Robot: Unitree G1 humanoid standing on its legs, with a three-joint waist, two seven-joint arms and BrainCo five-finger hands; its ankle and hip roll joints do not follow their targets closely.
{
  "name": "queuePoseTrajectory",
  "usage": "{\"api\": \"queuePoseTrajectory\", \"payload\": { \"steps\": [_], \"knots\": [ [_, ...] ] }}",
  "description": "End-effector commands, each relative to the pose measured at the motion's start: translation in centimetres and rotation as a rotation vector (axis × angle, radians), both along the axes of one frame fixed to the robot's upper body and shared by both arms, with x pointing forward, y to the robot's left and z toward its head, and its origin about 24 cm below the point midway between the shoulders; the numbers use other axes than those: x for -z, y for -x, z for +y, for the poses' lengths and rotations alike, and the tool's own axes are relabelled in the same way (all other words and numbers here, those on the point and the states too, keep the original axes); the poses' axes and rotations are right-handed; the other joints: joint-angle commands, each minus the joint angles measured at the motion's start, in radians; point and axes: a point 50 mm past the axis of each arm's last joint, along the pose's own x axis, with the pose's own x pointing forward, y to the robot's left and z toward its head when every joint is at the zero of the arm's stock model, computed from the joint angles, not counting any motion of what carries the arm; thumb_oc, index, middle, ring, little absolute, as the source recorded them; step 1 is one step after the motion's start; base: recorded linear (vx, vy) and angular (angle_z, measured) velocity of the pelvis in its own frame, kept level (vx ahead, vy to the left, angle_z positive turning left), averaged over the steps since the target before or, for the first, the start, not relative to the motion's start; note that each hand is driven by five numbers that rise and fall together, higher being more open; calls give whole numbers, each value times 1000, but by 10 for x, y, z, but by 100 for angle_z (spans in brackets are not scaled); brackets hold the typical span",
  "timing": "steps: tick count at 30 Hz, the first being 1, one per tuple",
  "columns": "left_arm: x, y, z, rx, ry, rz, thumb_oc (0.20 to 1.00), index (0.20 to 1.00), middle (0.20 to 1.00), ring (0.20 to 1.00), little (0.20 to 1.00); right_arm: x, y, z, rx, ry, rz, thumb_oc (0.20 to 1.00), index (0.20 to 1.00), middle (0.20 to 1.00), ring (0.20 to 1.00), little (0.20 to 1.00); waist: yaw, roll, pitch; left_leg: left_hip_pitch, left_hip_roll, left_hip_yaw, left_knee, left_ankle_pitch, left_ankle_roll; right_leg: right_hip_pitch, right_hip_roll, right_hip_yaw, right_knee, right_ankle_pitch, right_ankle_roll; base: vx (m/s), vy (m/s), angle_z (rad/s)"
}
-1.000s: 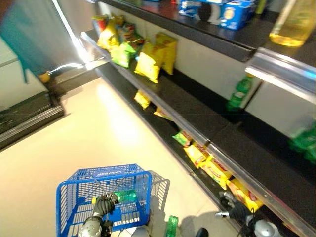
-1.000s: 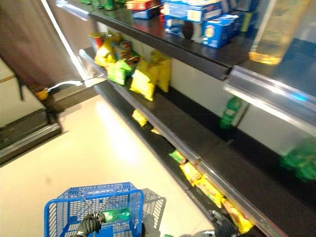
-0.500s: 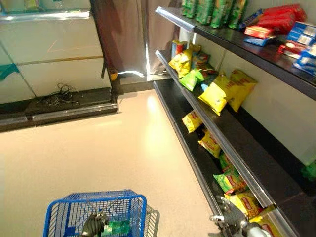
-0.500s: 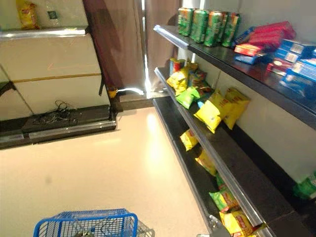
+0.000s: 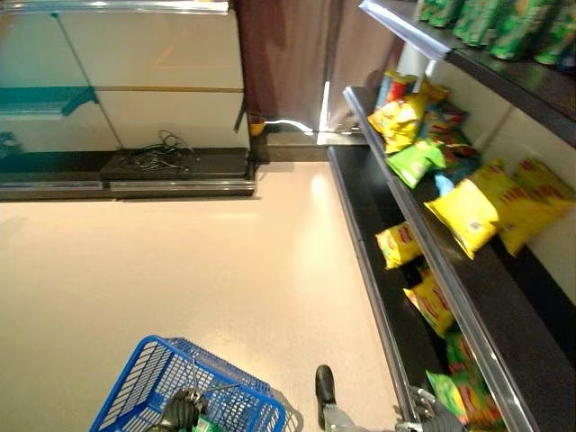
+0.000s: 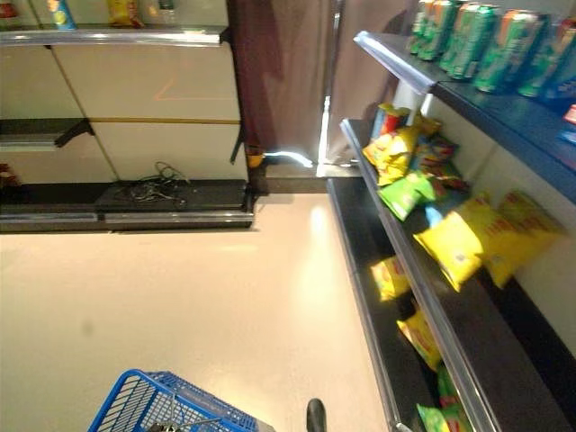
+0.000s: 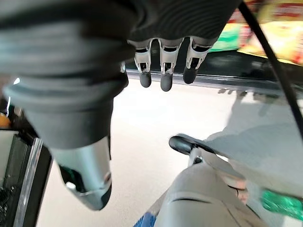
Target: Pick up the snacks into the basket
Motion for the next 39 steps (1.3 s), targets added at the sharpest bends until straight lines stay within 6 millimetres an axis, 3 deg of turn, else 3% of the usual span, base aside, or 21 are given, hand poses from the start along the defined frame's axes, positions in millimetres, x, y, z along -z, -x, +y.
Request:
{"api": "queuePoseTrajectory", "payload": {
  "steps": [1, 2, 5, 7, 10, 12, 15, 17, 20, 21, 22, 23, 25, 26, 27, 29, 32, 33, 34, 36, 39],
  "knots": [
    [-50, -52, -6, 70, 25, -324, 200, 200, 200, 200, 200, -32, -36, -22, -36, 76, -148, 1000, 1000, 1000, 1000, 1000, 4, 39, -49, 140, 150, 132, 128, 439, -249, -44, 7, 15, 5, 0, 66, 487, -273, 79],
    [-50, -53, -6, 68, 23, -325, 200, 200, 200, 200, 200, -36, -41, -22, -43, 80, -172, 1000, 1000, 1000, 1000, 1000, 12, 24, -41, 65, 171, 201, 233, 507, -254, -3, -7, 12, 10, -26, 45, 458, -336, 27],
    [-51, -59, -11, 78, 36, -336, 200, 200, 200, 200, 200, -40, -50, -19, -38, 66, -206, 1000, 1000, 1000, 1000, 1000, 37, -21, -18, -94, 177, 386, 427, 440, -188, 103, 5, 35, -5, -80, -4, 464, -430, 23],
    [-50, -58, -14, 52, 58, -338, 200, 200, 200, 200, 200, -40, -53, -18, -41, 84, -202, 1000, 1000, 1000, 1000, 1000, 64, -36, -14, -185, 149, 429, 430, 388, -166, 154, 2, 42, -19, -107, -10, 421, -246, 22],
    [-50, -54, -12, 17, 69, -350, 200, 200, 200, 200, 200, -40, -58, -14, -51, 88, -214, 1000, 1000, 1000, 1000, 1000, 100, -44, -11, -329, 157, 476, 308, 326, -132, 219, 20, 63, -16, -155, -12, 467, -124, -10],
    [-48, -51, -10, -8, 60, -343, 200, 200, 200, 200, 200, -41, -64, -8, -58, 77, -231, 1000, 1000, 1000, 1000, 1000, 134, -36, -10, -363, 166, 456, 132, 309, -118, 272, 52, 89, -8, -197, -9, 538, -17, 3],
    [-46, -45, -7, -48, 60, -338, 200, 200, 200, 200, 200, -40, -67, -4, -70, 84, -231, 1000, 1000, 1000, 1000, 1000, 179, -18, -12, -360, 207, 372, -153, 381, -136, 357, 78, 139, 13, -267, -3, 585, 72, -59],
    [-44, -40, 0, -79, 40, -330, 200, 200, 200, 200, 200, -39, -68, -5, -87, 116, -222, 1000, 1000, 1000, 1000, 1000, 221, -12, -27, -401, 224, 247, -245, 414, -168, 426, 74, 221, 49, -320, 3, 667, 164, -108],
    [-45, -38, 2, -89, 40, -326, 200, 200, 200, 200, 200, -38, -67, -7, -84, 120, -209, 1000, 1000, 1000, 1000, 1000, 231, -9, -45, -391, 218, 224, -206, 424, -174, 463, 46, 266, 84, -347, 14, 468, 239, -123],
    [-45, -37, 3, -82, 35, -324, 200, 200, 200, 200, 200, -38, -65, -7, -79, 117, -210, 1000, 1000, 1000, 1000, 1000, 233, -8, -48, -380, 218, 225, -198, 443, -172, 463, 31, 267, 104, -351, 21, 525, 477, -114],
    [-46, -41, 1, -43, 19, -323, 200, 200, 200, 200, 200, -38, -60, -11, -31, 120, -220, 1000, 1000, 1000, 1000, 1000, 209, -26, -46, -388, 188, 271, -149, 432, -159, 432, -26, 267, 173, -282, 63, 347, 375, -95],
    [-46, -41, 1, -42, 20, -323, 200, 200, 200, 200, 200, -38, -60, -11, -30, 121, -220, 1000, 1000, 1000, 1000, 1000, 211, -23, -48, -392, 191, 271, -149, 433, -159, 428, -23, 269, 171, -278, 63, 283, 360, -95],
    [-49, -49, 0, -7, 1, -333, 200, 200, 200, 200, 200, -38, -59, -13, 3, 123, -229, 1000, 1000, 1000, 1000, 1000, 188, -28, -52, -385, 173, 321, -106, 387, -135, 357, -68, 284, 266, -138, 108, 164, 213, -93],
    [-49, -49, 0, -7, 2, -332, 200, 200, 200, 200, 200, -38, -59, -13, 3, 123, -229, 1000, 1000, 1000, 1000, 1000, 189, -28, -53, -386, 174, 321, -106, 387, -135, 356, -67, 284, 266, -137, 108, 296, 368, -95],
    [-53, -53, 2, 6, -27, -347, 200, 200, 200, 200, 200, -43, -64, -11, 51, 104, -276, 1000, 1000, 1000, 1000, 1000, 165, -23, -46, -343, 176, 377, -96, 340, -115, 296, -113, 260, 320, -19, 112, 265, 353, -94],
    [-55, -53, 4, 16, -34, -348, 200, 200, 200, 200, 200, -47, -71, -10, 68, 100, -304, 1000, 1000, 1000, 1000, 1000, 163, -7, -40, -292, 187, 417, -109, 311, -95, 244, -144, 209, 331, 25, 101, 270, 408, -107],
    [-55, -51, 5, 49, -50, -337, 200, 200, 200, 200, 200, -55, -77, -14, 104, 111, -346, 1000, 1000, 1000, 1000, 1000, 151, -3, -36, -251, 182, 453, -118, 276, -74, 214, -149, 150, 313, 24, 95, 200, 307, -103],
    [-53, -47, 8, 41, -56, -325, 200, 200, 200, 200, 200, -54, -78, -16, 170, 91, -357, 1000, 1000, 1000, 1000, 1000, 145, -3, -38, -216, 182, 501, -127, 247, -69, 198, -144, 87, 253, -24, 105, 109, 190, -65],
    [-53, -47, 8, 41, -56, -326, 200, 200, 200, 200, 200, -54, -78, -16, 170, 91, -357, 1000, 1000, 1000, 1000, 1000, 146, -3, -39, -218, 182, 501, -128, 249, -69, 197, -143, 88, 251, -21, 105, 226, 307, -66],
    [-48, -41, 10, 16, -48, -301, 200, 200, 200, 200, 200, -53, -77, -20, 217, 87, -363, 1000, 1000, 1000, 1000, 1000, 131, 1, -38, -176, 177, 549, -138, 217, -65, 149, -99, 9, 106, -104, 101, 230, 182, -92],
    [-50, -40, 11, 11, -51, -306, 200, 200, 200, 200, 200, -55, -83, -18, 243, 81, -376, 1000, 1000, 1000, 1000, 1000, 123, 0, -26, -99, 185, 618, -146, 178, -68, 92, -120, -168, -17, -51, 111, 226, 44, -98]
  ]
}}
